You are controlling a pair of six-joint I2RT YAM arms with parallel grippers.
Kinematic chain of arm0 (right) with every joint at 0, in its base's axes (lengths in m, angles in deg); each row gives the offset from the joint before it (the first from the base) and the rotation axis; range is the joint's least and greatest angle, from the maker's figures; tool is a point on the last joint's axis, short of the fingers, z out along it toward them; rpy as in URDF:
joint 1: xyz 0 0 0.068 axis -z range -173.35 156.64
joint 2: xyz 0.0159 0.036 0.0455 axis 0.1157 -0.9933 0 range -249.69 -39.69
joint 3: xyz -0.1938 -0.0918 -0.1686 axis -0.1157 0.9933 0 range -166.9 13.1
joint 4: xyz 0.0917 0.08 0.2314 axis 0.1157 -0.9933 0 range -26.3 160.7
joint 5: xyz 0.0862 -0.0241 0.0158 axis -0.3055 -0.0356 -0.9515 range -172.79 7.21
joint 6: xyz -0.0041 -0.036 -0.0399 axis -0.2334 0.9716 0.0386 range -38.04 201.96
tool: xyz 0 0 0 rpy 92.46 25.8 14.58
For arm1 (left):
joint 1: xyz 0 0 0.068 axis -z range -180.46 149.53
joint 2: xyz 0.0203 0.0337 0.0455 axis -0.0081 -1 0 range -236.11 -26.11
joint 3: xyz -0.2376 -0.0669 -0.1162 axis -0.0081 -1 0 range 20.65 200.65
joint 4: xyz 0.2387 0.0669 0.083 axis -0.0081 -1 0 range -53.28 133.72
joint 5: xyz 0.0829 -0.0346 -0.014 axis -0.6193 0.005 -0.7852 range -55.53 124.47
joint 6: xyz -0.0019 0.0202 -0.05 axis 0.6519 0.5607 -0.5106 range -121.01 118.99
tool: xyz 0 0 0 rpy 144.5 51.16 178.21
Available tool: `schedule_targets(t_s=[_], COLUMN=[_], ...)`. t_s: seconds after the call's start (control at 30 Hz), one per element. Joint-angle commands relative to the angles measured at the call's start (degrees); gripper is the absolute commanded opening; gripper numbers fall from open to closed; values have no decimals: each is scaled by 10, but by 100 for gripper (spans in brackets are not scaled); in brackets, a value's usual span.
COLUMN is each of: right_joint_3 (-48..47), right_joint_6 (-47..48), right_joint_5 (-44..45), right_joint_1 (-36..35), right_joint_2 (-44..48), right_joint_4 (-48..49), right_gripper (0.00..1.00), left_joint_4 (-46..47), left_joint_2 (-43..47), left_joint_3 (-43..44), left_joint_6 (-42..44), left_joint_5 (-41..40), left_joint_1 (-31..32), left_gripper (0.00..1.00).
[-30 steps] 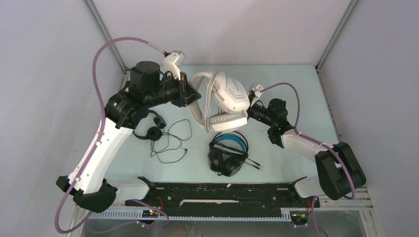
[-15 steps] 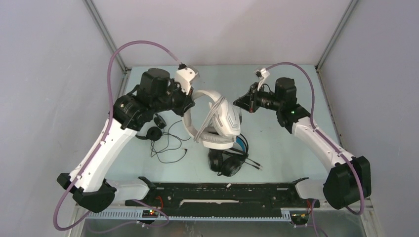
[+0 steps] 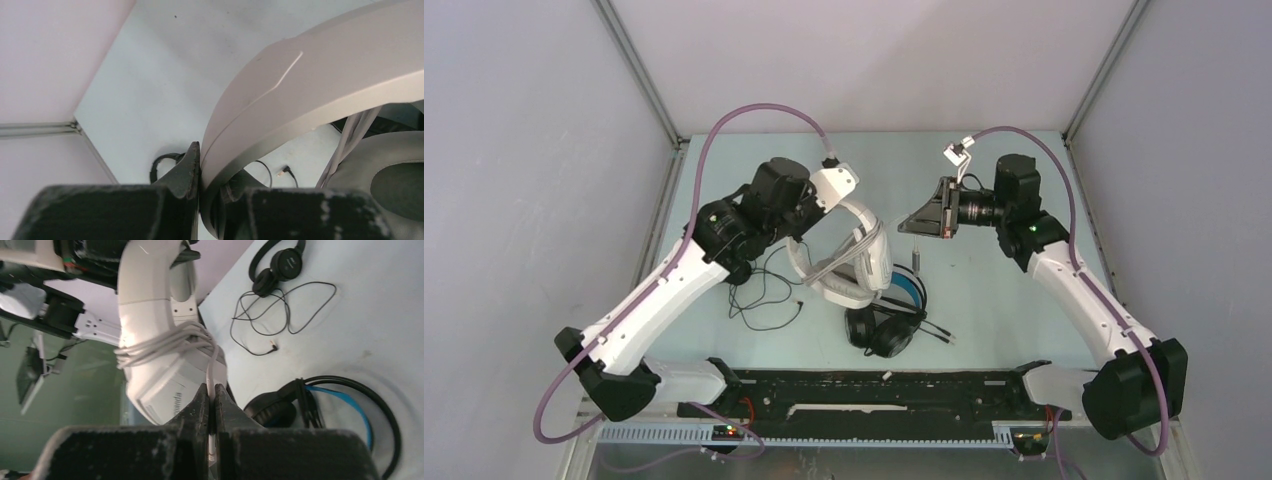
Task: Wrap the headphones
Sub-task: Wrap the headphones cable around the headphones.
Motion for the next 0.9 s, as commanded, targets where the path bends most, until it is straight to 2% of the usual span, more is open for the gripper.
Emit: schedule_targets(t_s=[0.0, 0.23, 0.47, 0.7, 0.87], right_joint_3=[-32, -31, -24, -24, -23], right_joint_6=[-100, -192, -310, -327, -340], right_joint_5=[-31, 15, 61, 108, 163], right_joint_1=[9, -13, -37, -60, -87], right_joint_2=[22, 30, 24, 24, 29], right_joint_4=[95, 164, 241, 229, 216], right_gripper=[0, 0, 0, 0, 3], left_joint_4=[16, 38, 48, 46, 17], left_joint_2=[8, -8, -21, -33, -64], left_joint_3=[-15, -14, -12, -1, 41], left_joint_6=[70, 80, 50, 6, -71], left_joint_5=[-92, -132, -173, -215, -232], left_joint_1=[13, 17, 17, 17, 17], left_gripper=[0, 0, 0, 0, 0])
